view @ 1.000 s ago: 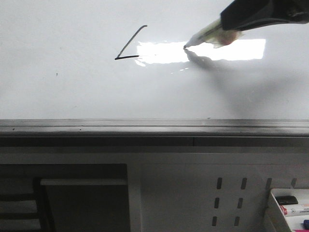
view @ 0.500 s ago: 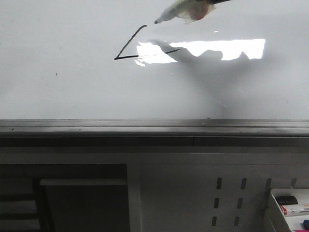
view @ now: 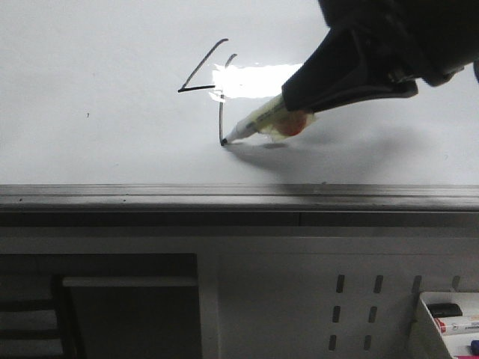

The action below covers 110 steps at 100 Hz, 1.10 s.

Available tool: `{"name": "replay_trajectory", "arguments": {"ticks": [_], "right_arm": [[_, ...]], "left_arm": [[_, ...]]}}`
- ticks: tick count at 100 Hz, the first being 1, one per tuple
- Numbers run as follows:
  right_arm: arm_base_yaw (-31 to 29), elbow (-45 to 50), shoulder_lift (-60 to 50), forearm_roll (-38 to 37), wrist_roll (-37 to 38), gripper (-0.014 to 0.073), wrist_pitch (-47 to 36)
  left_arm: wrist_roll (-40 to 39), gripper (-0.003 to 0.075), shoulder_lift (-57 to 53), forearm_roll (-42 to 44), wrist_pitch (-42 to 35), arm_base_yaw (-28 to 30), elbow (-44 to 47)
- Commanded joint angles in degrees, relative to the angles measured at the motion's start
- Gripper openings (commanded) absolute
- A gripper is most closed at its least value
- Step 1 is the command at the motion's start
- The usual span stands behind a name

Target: Write number 4 on whiteboard

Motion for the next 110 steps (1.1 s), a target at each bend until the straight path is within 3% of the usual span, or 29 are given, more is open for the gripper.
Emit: {"name": "replay_trajectory", "arguments": {"ticks": [1,18,33,42,55,66,91,110], "right_arm": [[-0.12,-1.53,-5.05,1.15,0.27,-0.0043,0.2],[-0.12,-2.71,-10.46,1.15,1.19,-0.0043,3.0],[-0.12,-5.59,-12.33,0.51,3.23,-0.0043,6.15],[-0.12,-7.72,-12.33,-5.0,8.12,-0.0043,8.41],[-0.12,-10.31,-12.22,-14.14,15.48,-0.0043,13.19],[-0.12,-11.82,-12.12,-18.47,19.13,-0.0043,17.16],[-0.12,-12.67,-11.76,-19.46,19.84,-0.0043,21.67],[-0.12,-12.67,-11.76,-19.46,19.84,-0.0043,22.67]], "left_arm": [[-0.02,0.0512,-0.51,-1.98,-0.79,0.18,-1.57],[1.27,0.0512,-0.51,-3.4,4.13,0.18,-2.51],[12.03,0.0511,1.0,-11.95,9.58,-2.31,-4.33],[16.31,0.0481,2.65,-15.34,11.34,-5.28,-5.94],[18.64,0.0421,6.19,-15.23,11.3,-10.34,-8.46],[19.77,0.0419,9.67,-15.07,11.3,-15.09,-10.76],[21.16,0.0419,17.06,-12.43,8.55,-24.42,-14.83],[21.16,0.0418,19.64,-10.93,6.29,-26.6,-15.51]]}}
